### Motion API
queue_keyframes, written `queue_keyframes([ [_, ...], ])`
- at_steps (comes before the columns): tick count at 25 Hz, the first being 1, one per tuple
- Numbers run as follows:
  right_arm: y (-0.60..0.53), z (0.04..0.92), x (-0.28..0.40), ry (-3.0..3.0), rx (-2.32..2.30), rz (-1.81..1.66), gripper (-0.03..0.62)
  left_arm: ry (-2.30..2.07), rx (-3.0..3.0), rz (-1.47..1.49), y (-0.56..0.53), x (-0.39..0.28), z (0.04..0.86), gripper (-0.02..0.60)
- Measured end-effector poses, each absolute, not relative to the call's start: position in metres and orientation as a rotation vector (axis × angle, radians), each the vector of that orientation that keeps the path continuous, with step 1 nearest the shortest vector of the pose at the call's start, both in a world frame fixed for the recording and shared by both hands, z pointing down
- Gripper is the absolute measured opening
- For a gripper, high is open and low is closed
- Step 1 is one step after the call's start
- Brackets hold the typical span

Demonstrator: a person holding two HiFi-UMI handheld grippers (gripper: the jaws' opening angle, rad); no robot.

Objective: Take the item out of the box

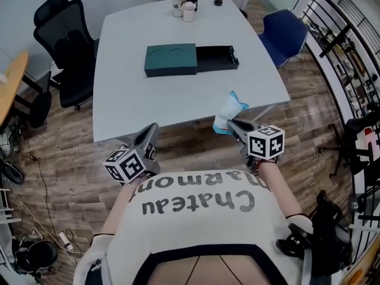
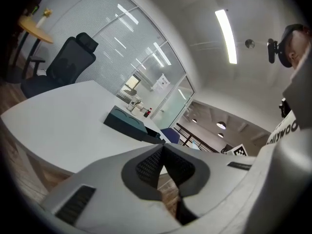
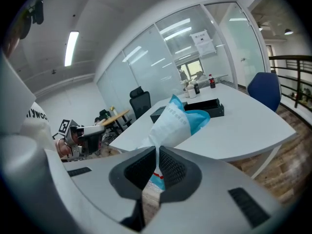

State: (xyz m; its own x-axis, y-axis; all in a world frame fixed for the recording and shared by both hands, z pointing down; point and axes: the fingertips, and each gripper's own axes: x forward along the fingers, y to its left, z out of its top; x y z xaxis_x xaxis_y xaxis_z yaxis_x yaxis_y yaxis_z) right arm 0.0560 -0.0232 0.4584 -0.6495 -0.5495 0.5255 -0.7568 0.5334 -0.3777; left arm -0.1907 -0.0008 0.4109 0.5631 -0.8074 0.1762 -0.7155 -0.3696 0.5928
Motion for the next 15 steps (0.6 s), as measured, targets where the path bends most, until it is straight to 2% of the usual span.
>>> queue_keyframes([
  [15,-0.02,0.467,0.085,-2.434,1.107,0.848,0.018,-1.212,2.169,-0.122,0.006,-0.161,0.415,0.0],
])
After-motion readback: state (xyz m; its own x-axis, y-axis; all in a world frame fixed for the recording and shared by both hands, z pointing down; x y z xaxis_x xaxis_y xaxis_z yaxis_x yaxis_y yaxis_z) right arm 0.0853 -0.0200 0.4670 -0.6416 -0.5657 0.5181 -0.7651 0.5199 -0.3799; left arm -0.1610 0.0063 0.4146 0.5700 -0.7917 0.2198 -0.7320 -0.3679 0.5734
